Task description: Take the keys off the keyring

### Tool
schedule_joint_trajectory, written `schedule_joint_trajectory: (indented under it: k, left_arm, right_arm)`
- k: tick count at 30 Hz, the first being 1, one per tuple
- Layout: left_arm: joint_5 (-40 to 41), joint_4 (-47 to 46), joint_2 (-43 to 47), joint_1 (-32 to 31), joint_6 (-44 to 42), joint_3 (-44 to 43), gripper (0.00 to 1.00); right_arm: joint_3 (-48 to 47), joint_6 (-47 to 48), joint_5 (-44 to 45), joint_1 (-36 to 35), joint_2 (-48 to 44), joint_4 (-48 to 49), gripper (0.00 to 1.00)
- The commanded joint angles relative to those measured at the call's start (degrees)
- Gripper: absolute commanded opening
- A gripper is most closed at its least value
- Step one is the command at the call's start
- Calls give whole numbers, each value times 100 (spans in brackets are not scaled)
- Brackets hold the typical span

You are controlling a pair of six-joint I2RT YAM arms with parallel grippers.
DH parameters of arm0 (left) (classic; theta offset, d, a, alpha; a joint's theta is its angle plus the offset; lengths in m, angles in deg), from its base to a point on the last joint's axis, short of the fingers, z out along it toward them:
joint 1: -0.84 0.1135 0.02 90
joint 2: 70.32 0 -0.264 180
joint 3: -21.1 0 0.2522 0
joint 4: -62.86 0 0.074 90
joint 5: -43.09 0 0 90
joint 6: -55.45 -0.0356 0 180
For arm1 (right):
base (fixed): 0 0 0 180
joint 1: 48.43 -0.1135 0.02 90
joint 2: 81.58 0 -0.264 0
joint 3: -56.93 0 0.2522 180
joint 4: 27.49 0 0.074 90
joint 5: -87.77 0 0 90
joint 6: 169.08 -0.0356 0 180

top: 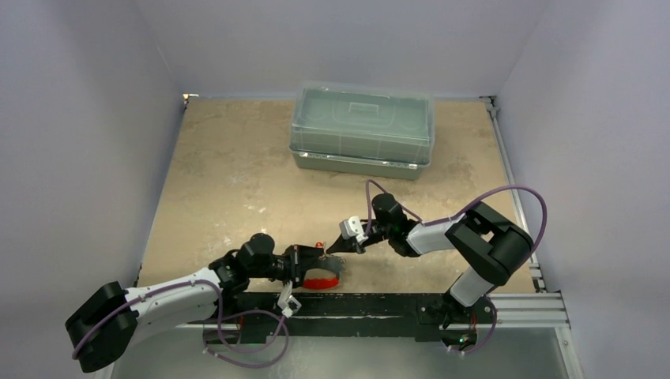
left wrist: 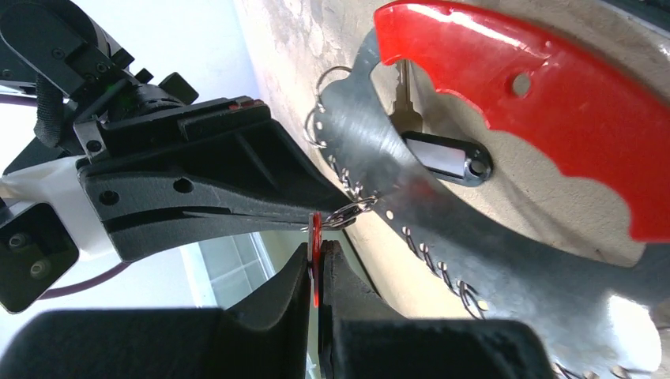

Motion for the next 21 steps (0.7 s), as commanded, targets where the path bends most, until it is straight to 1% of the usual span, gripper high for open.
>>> schedule_joint_trajectory:
  k: [1, 15, 21]
  left_arm:
    - [-223, 5, 64, -9, -64, -94, 0]
    - [-85, 131, 91, -3, -89, 20, 0]
    - [140, 182, 187, -8, 200, -8, 0]
  right_arm:
    - [43, -464, 142, 155, -92, 574, 0]
    - [171, -655, 54, 461, -188, 779, 0]
    - [113, -736, 100, 725, -241, 661, 0]
